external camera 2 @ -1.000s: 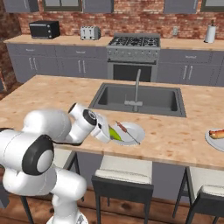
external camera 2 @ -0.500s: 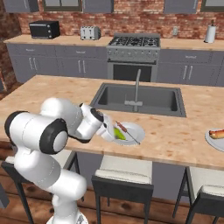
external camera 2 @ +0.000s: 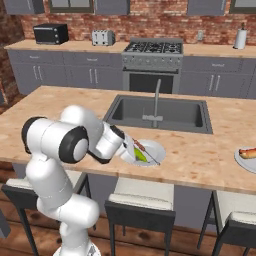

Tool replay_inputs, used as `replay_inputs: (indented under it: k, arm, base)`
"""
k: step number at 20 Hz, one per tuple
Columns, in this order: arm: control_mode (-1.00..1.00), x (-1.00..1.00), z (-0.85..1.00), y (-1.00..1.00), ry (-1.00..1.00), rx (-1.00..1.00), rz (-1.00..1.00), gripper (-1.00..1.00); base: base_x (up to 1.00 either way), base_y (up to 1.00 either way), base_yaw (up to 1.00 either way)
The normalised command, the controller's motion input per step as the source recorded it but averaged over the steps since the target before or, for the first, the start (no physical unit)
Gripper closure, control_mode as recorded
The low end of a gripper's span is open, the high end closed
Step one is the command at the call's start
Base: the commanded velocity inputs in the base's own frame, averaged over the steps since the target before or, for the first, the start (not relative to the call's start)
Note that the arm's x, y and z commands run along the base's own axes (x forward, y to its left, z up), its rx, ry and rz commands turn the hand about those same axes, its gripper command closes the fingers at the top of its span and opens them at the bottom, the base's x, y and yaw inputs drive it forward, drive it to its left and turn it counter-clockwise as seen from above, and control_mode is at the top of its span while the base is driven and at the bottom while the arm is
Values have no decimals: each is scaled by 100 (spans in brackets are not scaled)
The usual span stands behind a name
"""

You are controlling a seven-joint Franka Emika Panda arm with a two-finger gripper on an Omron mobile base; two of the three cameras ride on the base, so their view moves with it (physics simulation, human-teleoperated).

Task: Pick up the banana and pear from the fridge and place one fruit on each plate on the dining counter.

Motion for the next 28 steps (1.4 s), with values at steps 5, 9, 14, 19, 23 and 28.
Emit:
replay_inputs:
  k: [5,9,14,19,23,28]
  arm:
    - [-100,27,-23,0,0,0,0,100]
    - [-100,21,-15,-7,0,0,0,100]
    - [-100,19,-10,-11,0,1,0,100]
    - [-100,2,-2,0,0,0,0,-100]
    - [-100,0,0,0,0,0,0,-100]
    - [-100,-24,12,0,-11,4,3,-100]
  base:
    - [0,0,0]
    - [0,0,0]
    - [0,0,0]
    - [0,0,0]
    - [0,0,0]
    - [0,0,0]
